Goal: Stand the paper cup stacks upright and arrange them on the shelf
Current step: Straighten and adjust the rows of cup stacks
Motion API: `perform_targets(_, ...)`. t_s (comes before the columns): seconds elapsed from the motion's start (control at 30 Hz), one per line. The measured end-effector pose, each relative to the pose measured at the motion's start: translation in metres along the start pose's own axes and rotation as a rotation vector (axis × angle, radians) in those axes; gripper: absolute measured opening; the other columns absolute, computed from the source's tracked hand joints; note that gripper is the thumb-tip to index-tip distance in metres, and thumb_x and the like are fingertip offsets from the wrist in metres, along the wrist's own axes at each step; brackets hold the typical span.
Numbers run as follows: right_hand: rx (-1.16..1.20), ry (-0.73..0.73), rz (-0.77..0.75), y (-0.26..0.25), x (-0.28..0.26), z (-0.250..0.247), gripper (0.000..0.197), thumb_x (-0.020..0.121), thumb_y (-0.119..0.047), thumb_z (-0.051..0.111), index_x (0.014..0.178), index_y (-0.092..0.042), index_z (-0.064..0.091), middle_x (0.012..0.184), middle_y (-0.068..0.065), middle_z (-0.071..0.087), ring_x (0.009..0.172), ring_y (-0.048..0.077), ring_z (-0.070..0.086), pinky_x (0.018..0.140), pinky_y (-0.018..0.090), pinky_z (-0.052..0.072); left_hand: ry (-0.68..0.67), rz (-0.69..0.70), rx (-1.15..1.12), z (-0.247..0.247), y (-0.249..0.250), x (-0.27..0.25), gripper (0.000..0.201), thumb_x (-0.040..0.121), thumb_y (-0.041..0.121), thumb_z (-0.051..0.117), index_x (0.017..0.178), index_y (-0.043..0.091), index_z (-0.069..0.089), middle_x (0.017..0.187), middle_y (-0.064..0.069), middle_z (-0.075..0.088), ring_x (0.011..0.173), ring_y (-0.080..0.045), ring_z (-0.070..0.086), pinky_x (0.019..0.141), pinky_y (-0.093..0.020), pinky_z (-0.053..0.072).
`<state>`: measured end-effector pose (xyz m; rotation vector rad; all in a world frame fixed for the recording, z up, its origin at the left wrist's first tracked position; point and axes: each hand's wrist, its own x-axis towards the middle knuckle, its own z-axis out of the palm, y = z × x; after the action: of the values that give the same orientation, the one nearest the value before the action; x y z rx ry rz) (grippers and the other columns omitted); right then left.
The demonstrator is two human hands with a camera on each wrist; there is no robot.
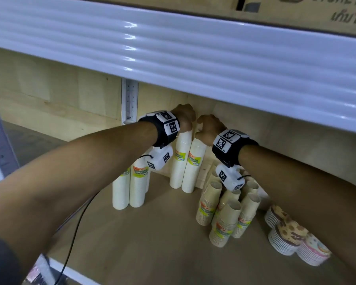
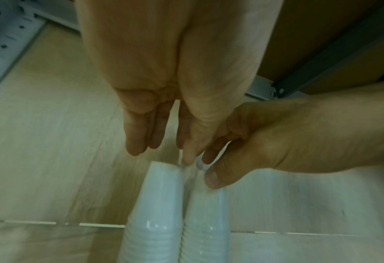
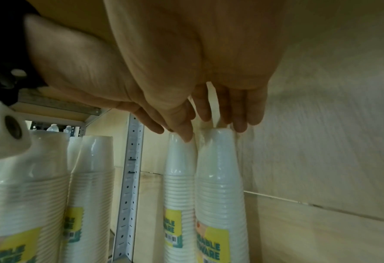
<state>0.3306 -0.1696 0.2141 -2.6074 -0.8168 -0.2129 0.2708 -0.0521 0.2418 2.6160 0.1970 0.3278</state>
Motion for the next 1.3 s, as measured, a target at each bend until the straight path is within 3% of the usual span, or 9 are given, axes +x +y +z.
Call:
perform_targets(0.17,-0.120,0.023,-0.040,-0.022,0.003,-0.005,0.053,0.088,-0.030,0.063,0.137,-0.018,0.049,0.137,0.010,0.046,0.123,0.030,0.052,0.095,0.036,0.049,0.038,0.056,0.190,-0.026,-0.001,-0.015,0.041,0.097,0.020,0.057,0.137,0.009,0.053,0.142,-0.006,0.048,0.129,-0.021,0.047,0.091,-0.021,0.037)
perform_targets(0.4,-0.080,0.009,-0.152,-0.073,0.000,-0.003,0.056,0.088,-0.030,0.062,0.140,-0.018,0.046,0.140,0.010,0.044,0.128,0.027,0.047,0.103,0.038,0.044,0.105,0.023,0.282,-0.068,-0.022,-0.035,0.034,0.092,0.020,0.065,0.123,0.007,0.066,0.133,-0.009,0.057,0.121,-0.025,0.053,0.092,-0.029,0.044)
perform_targets(0.5,-0.004,0.010,-0.222,-0.093,-0.005,0.004,0.048,0.089,-0.028,0.062,0.135,-0.017,0.052,0.138,0.008,0.052,0.125,0.024,0.052,0.100,0.032,0.045,0.118,-0.029,0.288,-0.081,-0.039,-0.043,0.034,0.089,0.018,0.069,0.121,0.005,0.068,0.131,-0.009,0.060,0.118,-0.024,0.056,0.090,-0.029,0.045)
perform_targets(0.67,0.042,-0.037,-0.278,-0.119,-0.015,0.015,0.034,0.089,-0.032,0.062,0.118,-0.014,0.065,0.119,0.010,0.064,0.106,0.028,0.062,0.089,0.035,0.053,0.077,-0.132,0.322,-0.092,-0.067,-0.062,0.034,0.093,0.021,0.065,0.122,0.004,0.067,0.130,-0.009,0.059,0.110,-0.019,0.054,0.078,-0.022,0.039)
perform_targets(0.8,0.062,-0.100,-0.270,-0.127,-0.019,0.024,0.037,0.084,-0.039,0.067,0.106,-0.009,0.070,0.107,0.008,0.067,0.095,0.025,0.064,0.083,0.035,0.055,-0.003,-0.197,0.349,-0.090,-0.090,-0.070,0.028,0.086,0.014,0.071,0.113,0.007,0.069,0.109,-0.010,0.065,0.091,-0.017,0.057,0.062,-0.015,0.042)
perform_targets(1.0,0.059,-0.197,-0.266,-0.129,-0.017,0.038,0.042,0.079,-0.044,0.074,0.105,-0.010,0.071,0.104,0.005,0.067,0.094,0.021,0.064,0.078,0.030,0.052,-0.142,-0.273,0.359,-0.075,-0.100,-0.078,0.036,0.084,0.020,0.071,0.116,0.001,0.069,0.116,-0.020,0.067,0.098,-0.035,0.069,0.083,-0.041,0.059)
perform_targets(1.13,0.061,-0.226,-0.260,-0.129,-0.015,0.044,0.041,0.076,-0.038,0.078,0.105,-0.011,0.071,0.104,0.004,0.068,0.091,0.022,0.065,0.069,0.027,0.049,-0.161,-0.270,0.297,-0.073,-0.108,-0.081,0.031,0.085,0.014,0.071,0.113,0.000,0.069,0.116,-0.019,0.064,0.088,-0.033,0.068,0.078,-0.039,0.058)
perform_targets(1.23,0.074,-0.237,-0.268,-0.131,-0.015,0.046,0.041,0.075,-0.035,0.079,0.107,-0.011,0.070,0.102,0.004,0.067,0.084,0.021,0.064,0.067,0.026,0.048,-0.126,-0.256,0.254,-0.070,-0.114,-0.082,0.008,0.084,0.011,0.071,0.089,0.016,0.068,0.096,-0.007,0.067,0.080,-0.022,0.065,0.065,-0.028,0.055)
perform_targets(1.3,0.084,-0.233,-0.269,-0.130,-0.014,0.047,0.042,0.074,-0.035,0.080,0.107,-0.010,0.070,0.101,0.005,0.068,0.081,0.021,0.064,0.066,0.027,0.048,-0.104,-0.251,0.235,-0.070,-0.118,-0.081,0.022,0.083,0.010,0.072,0.079,0.028,0.060,0.088,0.000,0.065,0.073,-0.016,0.065,0.062,-0.024,0.055)
